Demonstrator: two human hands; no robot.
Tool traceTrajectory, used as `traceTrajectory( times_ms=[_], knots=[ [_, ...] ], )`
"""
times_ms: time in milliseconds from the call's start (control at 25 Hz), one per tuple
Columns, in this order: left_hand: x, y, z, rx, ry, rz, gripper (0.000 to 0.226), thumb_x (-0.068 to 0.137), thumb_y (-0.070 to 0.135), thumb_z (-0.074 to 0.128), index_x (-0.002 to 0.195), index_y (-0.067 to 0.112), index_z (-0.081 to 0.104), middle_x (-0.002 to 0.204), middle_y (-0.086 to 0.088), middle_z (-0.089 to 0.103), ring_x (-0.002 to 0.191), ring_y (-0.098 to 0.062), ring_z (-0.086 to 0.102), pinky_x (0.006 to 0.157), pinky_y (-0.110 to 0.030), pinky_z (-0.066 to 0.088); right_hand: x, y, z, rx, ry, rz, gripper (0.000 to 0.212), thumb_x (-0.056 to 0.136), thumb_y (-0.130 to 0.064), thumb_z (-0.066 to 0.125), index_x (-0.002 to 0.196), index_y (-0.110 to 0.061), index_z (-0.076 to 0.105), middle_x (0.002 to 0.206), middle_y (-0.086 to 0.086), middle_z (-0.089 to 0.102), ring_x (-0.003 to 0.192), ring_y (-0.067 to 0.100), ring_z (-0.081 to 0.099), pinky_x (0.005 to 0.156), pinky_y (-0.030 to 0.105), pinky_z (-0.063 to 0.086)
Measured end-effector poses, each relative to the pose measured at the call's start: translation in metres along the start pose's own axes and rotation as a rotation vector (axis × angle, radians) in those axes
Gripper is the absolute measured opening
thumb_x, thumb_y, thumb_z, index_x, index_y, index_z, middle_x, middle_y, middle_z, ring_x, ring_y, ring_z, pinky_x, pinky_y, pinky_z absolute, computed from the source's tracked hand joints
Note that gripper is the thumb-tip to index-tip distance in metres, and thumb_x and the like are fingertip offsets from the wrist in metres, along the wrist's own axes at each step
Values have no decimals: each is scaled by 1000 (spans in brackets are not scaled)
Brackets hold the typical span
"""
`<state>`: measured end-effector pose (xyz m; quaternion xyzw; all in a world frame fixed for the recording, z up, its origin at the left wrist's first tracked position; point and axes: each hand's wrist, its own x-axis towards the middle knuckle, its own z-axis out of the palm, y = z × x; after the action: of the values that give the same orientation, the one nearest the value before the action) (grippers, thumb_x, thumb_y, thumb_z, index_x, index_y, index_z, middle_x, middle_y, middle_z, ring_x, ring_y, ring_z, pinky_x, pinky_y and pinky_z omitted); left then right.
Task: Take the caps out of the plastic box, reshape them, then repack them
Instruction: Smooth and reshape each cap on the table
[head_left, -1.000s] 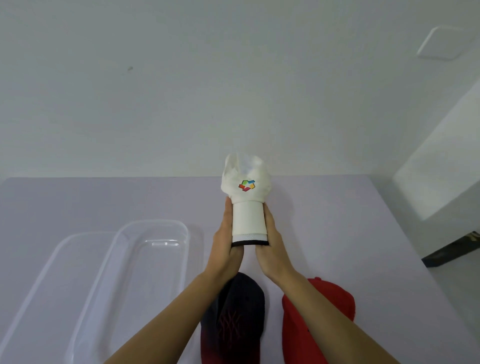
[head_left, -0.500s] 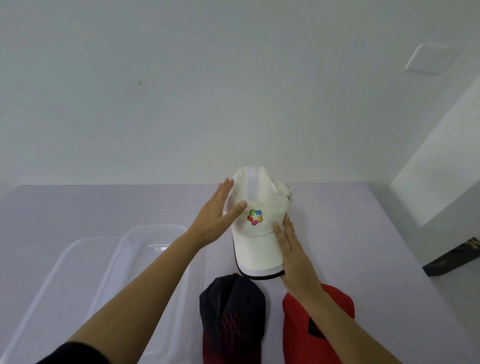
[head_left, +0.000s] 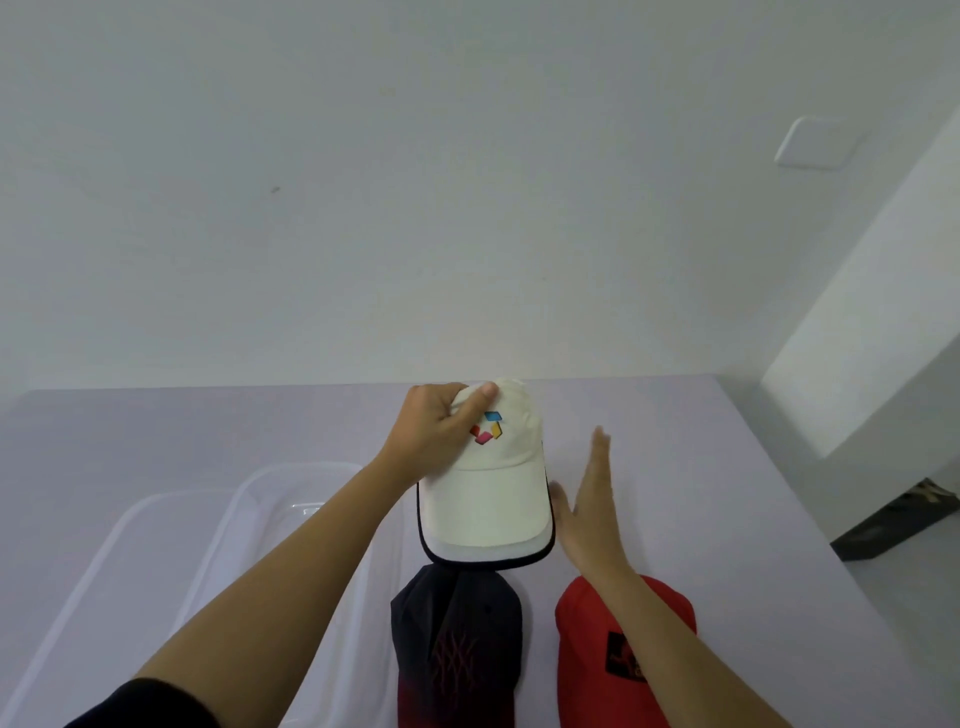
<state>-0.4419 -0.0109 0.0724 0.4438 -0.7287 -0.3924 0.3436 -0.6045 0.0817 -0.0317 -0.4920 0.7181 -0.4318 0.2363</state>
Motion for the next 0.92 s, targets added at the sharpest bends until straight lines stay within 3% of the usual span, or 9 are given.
traceTrajectory(
  times_ms=[120, 240, 360, 520, 560, 640, 720, 800, 920],
  knots=[
    [2, 11, -6, -148, -29, -47, 53, 93, 35, 52, 44, 17, 42, 41, 12, 45, 38, -1, 41, 43, -13, 34, 9, -17, 0, 622, -170, 301, 82, 80, -75, 37, 147, -31, 19, 155, -3, 24, 142, 18, 25, 116, 43, 22],
    [6, 11, -3, -9, -15, -12, 55, 92, 39, 55, 45, 11, 43, 41, 6, 43, 39, -6, 38, 44, -18, 33, 3, -42, -3, 1113, -417, 459, 82, 79, -78, 21, 134, -24, 48, 134, 6, 56, 124, 27, 52, 107, 48, 36],
    [10, 0, -4, 280, 100, 146, 59, 84, 54, 51, 47, 12, 33, 44, -1, 32, 43, -15, 28, 47, -28, 26, -2, -52, -4, 1186, -490, 495, 75, 83, -73, 24, 130, -21, 52, 132, 8, 58, 122, 28, 54, 104, 46, 39],
    [15, -8, -2, 511, 255, 280, 54, 78, 63, 36, 51, 17, 27, 41, 4, 29, 42, -21, 32, 43, -25, 23, -2, -56, 8, 1052, -346, 514, 62, 83, -64, 38, 125, -22, 57, 121, 5, 66, 112, 21, 62, 94, 38, 49],
    [14, -9, 1, 449, 243, 237, 54, 79, 64, 35, 57, 15, 40, 46, 2, 42, 47, -22, 43, 46, -25, 30, -3, -59, 11, 1043, -296, 534, 62, 83, -64, 39, 123, -20, 59, 117, 6, 68, 108, 23, 64, 91, 39, 50],
    [10, -10, 10, 142, 207, -21, 54, 86, 63, 35, 98, 15, 57, 85, -5, 67, 82, -23, 62, 69, -30, 44, -1, -60, 16, 1090, -183, 583, 64, 83, -63, 39, 122, -17, 58, 113, 10, 69, 104, 27, 65, 92, 45, 51],
    [2, -12, 17, -203, 124, -405, 63, 88, 66, 30, 129, 20, 40, 122, -7, 58, 111, -26, 54, 88, -36, 43, 2, -58, 18, 1185, -78, 569, 70, 78, -66, 41, 125, -17, 55, 118, 13, 66, 108, 33, 62, 94, 52, 48],
    [-16, -15, 27, -410, -16, -609, 68, 85, 70, 31, 131, 20, 37, 126, -5, 53, 111, -27, 54, 85, -42, 49, 5, -58, 14, 1267, -25, 503, 68, 80, -66, 39, 129, -20, 51, 122, 14, 63, 112, 37, 59, 87, 52, 51],
    [-30, -16, 39, -800, -58, -502, 45, 93, 44, 48, 120, 9, 53, 118, -11, 65, 101, -23, 65, 73, -32, 57, 8, -62, 8, 1284, -7, 419, 56, 87, -59, 36, 129, -25, 50, 122, 10, 64, 107, 31, 64, 82, 48, 56]
  ],
)
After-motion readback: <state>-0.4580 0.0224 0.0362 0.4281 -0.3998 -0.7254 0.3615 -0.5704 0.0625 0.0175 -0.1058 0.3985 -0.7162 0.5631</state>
